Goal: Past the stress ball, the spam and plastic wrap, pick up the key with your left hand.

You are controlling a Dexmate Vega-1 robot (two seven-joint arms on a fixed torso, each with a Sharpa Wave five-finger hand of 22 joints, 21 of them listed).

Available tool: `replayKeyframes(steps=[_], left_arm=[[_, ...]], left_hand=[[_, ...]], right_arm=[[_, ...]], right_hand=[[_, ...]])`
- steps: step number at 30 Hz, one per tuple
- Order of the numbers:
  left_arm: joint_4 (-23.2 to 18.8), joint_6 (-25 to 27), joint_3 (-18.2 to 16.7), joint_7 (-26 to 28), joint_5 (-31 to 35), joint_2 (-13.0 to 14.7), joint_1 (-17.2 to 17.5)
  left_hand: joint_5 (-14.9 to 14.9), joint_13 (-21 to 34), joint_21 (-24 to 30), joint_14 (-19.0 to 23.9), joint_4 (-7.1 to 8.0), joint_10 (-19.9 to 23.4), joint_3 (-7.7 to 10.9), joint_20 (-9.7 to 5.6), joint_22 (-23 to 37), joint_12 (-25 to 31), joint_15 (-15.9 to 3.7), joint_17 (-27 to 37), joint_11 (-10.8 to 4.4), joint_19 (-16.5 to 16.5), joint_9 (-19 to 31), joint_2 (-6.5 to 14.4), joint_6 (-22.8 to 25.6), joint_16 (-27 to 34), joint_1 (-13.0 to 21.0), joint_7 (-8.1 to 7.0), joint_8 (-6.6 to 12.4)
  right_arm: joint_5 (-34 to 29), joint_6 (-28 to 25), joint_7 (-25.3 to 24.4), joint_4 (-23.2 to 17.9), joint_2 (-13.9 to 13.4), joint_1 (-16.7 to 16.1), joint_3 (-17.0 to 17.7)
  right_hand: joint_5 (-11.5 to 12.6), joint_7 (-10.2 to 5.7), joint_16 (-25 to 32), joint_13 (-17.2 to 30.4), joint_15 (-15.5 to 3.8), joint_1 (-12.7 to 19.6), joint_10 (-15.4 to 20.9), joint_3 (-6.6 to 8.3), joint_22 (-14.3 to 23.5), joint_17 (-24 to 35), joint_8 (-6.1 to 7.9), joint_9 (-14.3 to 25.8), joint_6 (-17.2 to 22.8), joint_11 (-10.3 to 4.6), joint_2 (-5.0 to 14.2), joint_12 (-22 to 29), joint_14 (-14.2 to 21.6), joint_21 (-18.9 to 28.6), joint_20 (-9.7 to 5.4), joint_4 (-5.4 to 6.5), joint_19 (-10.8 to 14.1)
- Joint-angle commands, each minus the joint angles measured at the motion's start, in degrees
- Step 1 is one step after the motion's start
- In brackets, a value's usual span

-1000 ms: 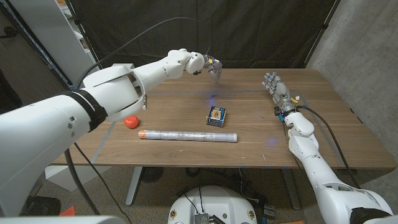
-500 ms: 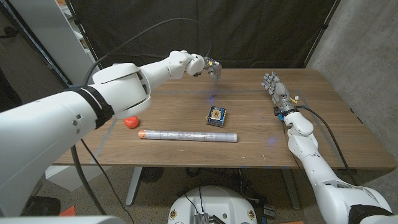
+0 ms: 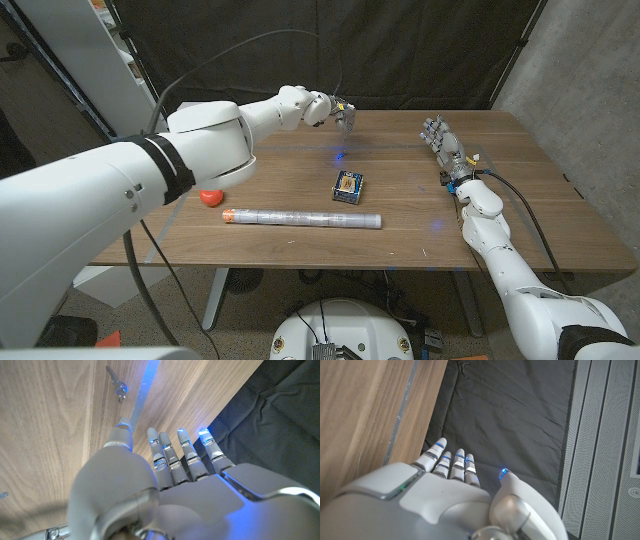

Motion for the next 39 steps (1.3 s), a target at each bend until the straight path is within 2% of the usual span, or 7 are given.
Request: replayKeyframes(steps=[1,10,12,26,39], left_arm=[[1.58,2.27,4.69,0.39,-2.65,-1.53,-0.41],[1.52,4.81,6.28,0.19,-4.31,-1.99,0.09],[0.37,4.91,6.39,-0.43,-4.67,-1.36,0.11],[-0.16,4.68,7.66,-1.56,-4.30,-1.75,0.29],[-1.42,5.55,8.00,-2.19,-4.08,-1.24,0.91]], left_hand=[[0.22,0.26,0.41,0.67,-0.09,0.59,-0.32,-0.32,-0.06,0.64,-6.30,0.41,-0.30,0.01,0.27,0.27,0.57,0.09,1.19,-0.08,-0.03],[0.17,0.62,0.71,0.82,0.30,0.73,-0.74,-0.58,-0.13,0.97,-6.33,0.64,-0.20,-0.01,0.30,0.51,1.74,0.00,1.19,-0.06,0.15],[0.17,0.68,0.79,0.85,0.41,0.86,-0.82,-0.59,-0.15,1.08,-6.40,0.64,-0.23,0.02,0.31,0.54,1.89,-0.09,1.09,0.00,0.14],[0.13,1.15,0.96,0.33,0.86,-0.33,-1.47,-0.67,-0.25,1.02,-5.86,0.58,0.04,-0.71,0.32,0.38,0.78,-1.01,0.59,0.73,-0.74],[0.23,1.54,1.34,0.48,0.85,-0.14,-1.80,-0.84,-0.36,1.45,-5.95,0.80,-0.10,-0.79,0.35,0.60,0.97,-1.29,0.97,0.55,-0.93]], right_arm=[[-0.15,0.43,0.30,1.44,0.24,0.77,0.24],[-0.24,0.52,0.37,1.82,0.38,0.86,0.45],[-0.20,0.53,0.46,1.85,0.41,0.87,0.50],[-0.11,0.69,0.54,1.83,0.55,0.72,0.74],[-0.04,0.69,0.49,2.00,0.61,0.55,0.99]], right_hand=[[-0.17,0.04,-0.07,0.36,-0.10,-0.32,0.60,0.42,0.28,0.08,-0.11,0.31,0.64,0.19,0.13,-0.05,0.47,0.18,-1.30,-0.26,0.33],[-0.17,0.03,-0.08,0.36,-0.13,-0.34,0.53,0.46,0.28,0.08,-0.13,0.31,0.66,0.14,0.14,-0.11,0.48,0.16,-1.30,-0.29,0.29],[-0.17,0.05,-0.08,0.36,-0.15,-0.34,0.49,0.47,0.28,0.08,-0.14,0.31,0.66,0.09,0.14,-0.14,0.49,0.16,-1.29,-0.29,0.29],[-0.16,0.02,-0.09,0.37,-0.07,-0.38,0.62,0.52,0.27,0.08,-0.17,0.31,0.68,0.13,0.11,-0.15,0.53,0.18,-1.26,-0.33,0.33],[-0.16,0.02,-0.10,0.37,-0.08,-0.43,0.62,0.55,0.27,0.08,-0.21,0.31,0.67,0.16,0.06,-0.19,0.57,0.18,-1.23,-0.36,0.35]])
